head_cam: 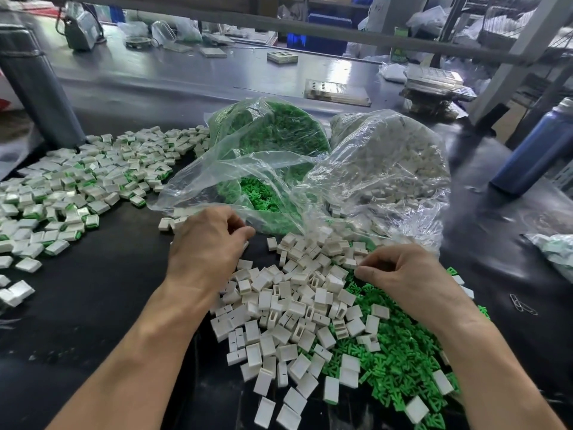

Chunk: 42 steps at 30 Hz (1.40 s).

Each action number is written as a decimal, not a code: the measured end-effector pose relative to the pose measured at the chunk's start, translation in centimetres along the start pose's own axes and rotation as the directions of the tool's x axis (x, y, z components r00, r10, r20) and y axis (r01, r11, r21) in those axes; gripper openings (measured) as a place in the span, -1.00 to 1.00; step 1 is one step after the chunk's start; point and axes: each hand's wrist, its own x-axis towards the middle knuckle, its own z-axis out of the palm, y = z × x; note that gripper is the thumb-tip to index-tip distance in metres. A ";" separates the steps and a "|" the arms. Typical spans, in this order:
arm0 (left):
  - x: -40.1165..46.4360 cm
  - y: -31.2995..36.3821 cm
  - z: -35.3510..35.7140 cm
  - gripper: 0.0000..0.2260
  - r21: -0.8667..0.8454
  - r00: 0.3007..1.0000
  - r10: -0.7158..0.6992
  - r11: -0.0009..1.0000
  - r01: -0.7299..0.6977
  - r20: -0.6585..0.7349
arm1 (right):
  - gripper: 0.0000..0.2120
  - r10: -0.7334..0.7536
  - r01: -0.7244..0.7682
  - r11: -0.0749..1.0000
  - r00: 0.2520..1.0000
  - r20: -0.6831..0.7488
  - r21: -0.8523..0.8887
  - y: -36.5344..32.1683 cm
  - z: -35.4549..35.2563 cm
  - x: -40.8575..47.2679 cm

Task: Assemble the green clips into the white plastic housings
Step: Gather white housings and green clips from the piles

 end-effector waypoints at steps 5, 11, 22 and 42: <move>-1.1 0.9 1.0 -0.94 -0.038 0.992 0.087 0.996 -0.084 0.086 | -0.90 0.023 -0.023 0.999 1.000 0.007 -0.040 -0.3 0.7 0.0; -1.0 1.1 2.7 -0.71 0.211 0.968 0.130 0.962 -0.175 0.213 | -0.92 0.042 -0.044 0.997 0.999 -0.021 -0.062 -0.6 1.0 0.0; -1.0 1.2 3.0 -0.85 0.198 0.971 0.098 0.970 -0.142 0.216 | -0.86 0.089 -0.072 0.984 0.991 0.096 -0.164 -0.2 -0.4 -0.3; -1.2 1.6 2.0 -0.82 -0.235 0.984 0.113 0.969 -0.079 0.137 | -0.84 0.103 -0.119 0.965 0.992 -0.078 -0.234 -1.5 1.8 0.3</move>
